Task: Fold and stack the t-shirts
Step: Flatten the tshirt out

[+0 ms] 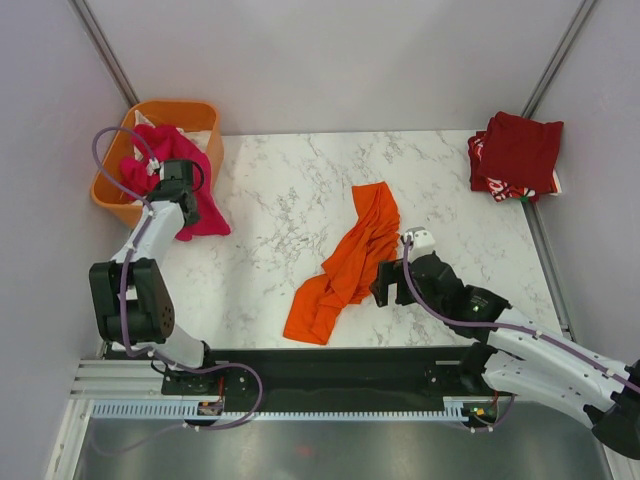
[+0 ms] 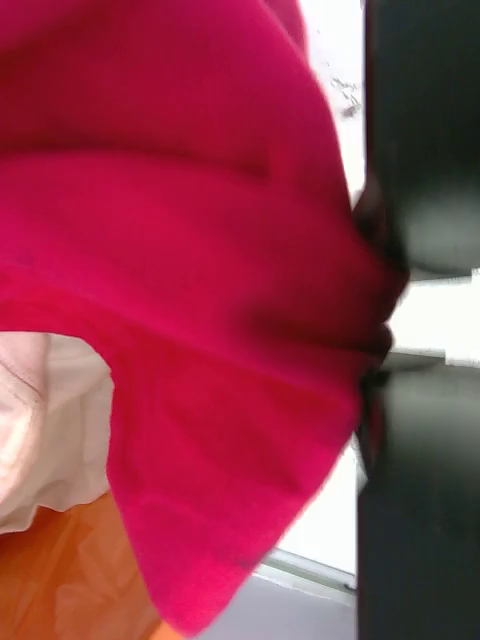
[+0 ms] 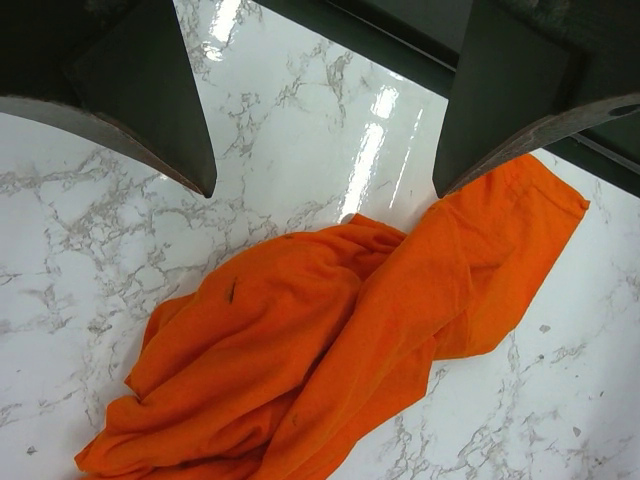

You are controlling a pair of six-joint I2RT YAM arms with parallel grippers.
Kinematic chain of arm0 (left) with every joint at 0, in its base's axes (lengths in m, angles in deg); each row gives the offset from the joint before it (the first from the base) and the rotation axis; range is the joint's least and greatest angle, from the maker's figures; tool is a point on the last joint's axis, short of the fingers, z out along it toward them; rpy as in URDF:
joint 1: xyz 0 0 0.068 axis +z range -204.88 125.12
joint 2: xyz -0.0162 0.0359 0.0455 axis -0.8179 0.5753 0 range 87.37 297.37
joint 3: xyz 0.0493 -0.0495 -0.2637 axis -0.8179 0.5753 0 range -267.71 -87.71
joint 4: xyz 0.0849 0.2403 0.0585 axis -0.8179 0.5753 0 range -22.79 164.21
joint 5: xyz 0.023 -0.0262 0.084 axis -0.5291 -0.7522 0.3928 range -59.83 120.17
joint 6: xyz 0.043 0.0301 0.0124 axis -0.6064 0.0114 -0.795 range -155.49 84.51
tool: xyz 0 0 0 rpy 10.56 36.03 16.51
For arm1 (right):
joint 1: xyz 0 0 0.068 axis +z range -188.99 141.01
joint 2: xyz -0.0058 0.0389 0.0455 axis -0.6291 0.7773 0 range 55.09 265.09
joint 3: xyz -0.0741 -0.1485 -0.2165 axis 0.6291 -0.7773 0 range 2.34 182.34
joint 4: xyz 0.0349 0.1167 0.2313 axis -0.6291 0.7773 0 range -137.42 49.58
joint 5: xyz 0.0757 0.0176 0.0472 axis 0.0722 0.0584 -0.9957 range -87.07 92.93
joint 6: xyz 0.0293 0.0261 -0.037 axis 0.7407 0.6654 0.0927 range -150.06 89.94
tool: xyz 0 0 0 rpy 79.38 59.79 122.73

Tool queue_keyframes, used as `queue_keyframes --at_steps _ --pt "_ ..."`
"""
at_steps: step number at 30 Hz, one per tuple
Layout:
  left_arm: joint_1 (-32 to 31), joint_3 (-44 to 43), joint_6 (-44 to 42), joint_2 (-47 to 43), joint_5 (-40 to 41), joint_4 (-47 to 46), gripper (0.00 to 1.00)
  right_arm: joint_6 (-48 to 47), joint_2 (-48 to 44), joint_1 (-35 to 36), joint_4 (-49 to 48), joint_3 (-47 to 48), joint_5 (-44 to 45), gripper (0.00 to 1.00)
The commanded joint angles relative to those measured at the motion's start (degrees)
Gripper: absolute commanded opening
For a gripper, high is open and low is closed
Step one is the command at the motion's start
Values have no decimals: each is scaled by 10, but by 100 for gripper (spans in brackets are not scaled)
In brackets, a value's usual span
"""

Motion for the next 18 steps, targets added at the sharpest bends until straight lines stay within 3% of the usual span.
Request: queue_keyframes --at_steps 1,2,11,18 --pt "16 -32 -6 -4 -21 -41 20 -10 -1 -1 -5 2 1 98" --pt "16 -33 -6 -7 -22 -40 2 -10 1 -1 -5 2 -3 98" --pt "4 -18 4 -162 -49 -28 2 -17 29 -1 -12 2 -16 98" --pt "3 -181 12 -213 -71 -11 2 -26 76 -1 -33 6 -38 98"
